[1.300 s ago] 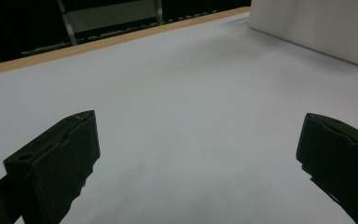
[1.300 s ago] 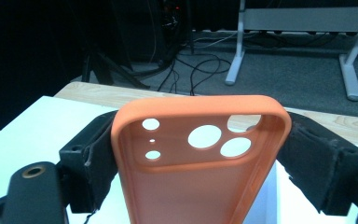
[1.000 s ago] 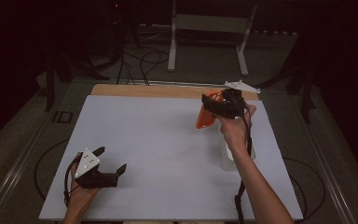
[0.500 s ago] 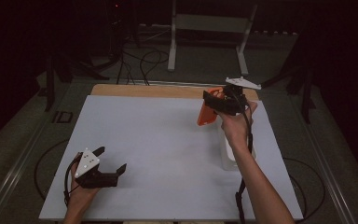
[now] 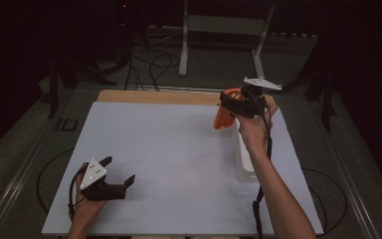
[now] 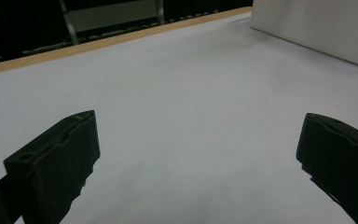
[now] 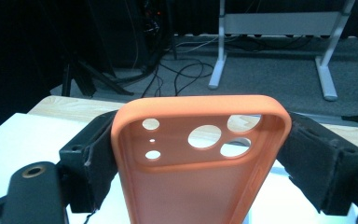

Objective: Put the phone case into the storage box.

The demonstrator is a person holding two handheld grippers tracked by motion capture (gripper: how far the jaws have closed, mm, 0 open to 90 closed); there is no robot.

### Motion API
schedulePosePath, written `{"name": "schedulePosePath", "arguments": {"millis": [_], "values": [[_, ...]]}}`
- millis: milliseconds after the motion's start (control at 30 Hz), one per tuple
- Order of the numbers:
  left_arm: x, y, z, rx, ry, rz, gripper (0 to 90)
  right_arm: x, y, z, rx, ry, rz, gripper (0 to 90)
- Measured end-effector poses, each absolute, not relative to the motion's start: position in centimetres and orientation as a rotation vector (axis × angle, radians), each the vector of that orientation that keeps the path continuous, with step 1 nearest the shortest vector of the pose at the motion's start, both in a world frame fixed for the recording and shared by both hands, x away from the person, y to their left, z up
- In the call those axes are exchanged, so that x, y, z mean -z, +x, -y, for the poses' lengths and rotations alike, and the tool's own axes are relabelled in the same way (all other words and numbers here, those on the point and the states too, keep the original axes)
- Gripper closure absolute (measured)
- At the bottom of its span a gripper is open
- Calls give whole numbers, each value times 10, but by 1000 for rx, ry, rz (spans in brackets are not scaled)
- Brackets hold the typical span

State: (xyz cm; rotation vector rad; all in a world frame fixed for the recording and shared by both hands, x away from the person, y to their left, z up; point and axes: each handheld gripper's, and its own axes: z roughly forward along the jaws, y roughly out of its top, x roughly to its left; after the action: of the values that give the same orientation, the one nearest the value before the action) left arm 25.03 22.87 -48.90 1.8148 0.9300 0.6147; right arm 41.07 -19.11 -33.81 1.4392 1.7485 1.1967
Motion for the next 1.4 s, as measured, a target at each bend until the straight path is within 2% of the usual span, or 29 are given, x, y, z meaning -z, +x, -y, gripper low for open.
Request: {"name": "schedulePosePath", "arguments": {"millis": [1400], "values": [[489,250,-229,-619,1810,-935,1,329,432,224,-1097,1499,-1623,168]]}}
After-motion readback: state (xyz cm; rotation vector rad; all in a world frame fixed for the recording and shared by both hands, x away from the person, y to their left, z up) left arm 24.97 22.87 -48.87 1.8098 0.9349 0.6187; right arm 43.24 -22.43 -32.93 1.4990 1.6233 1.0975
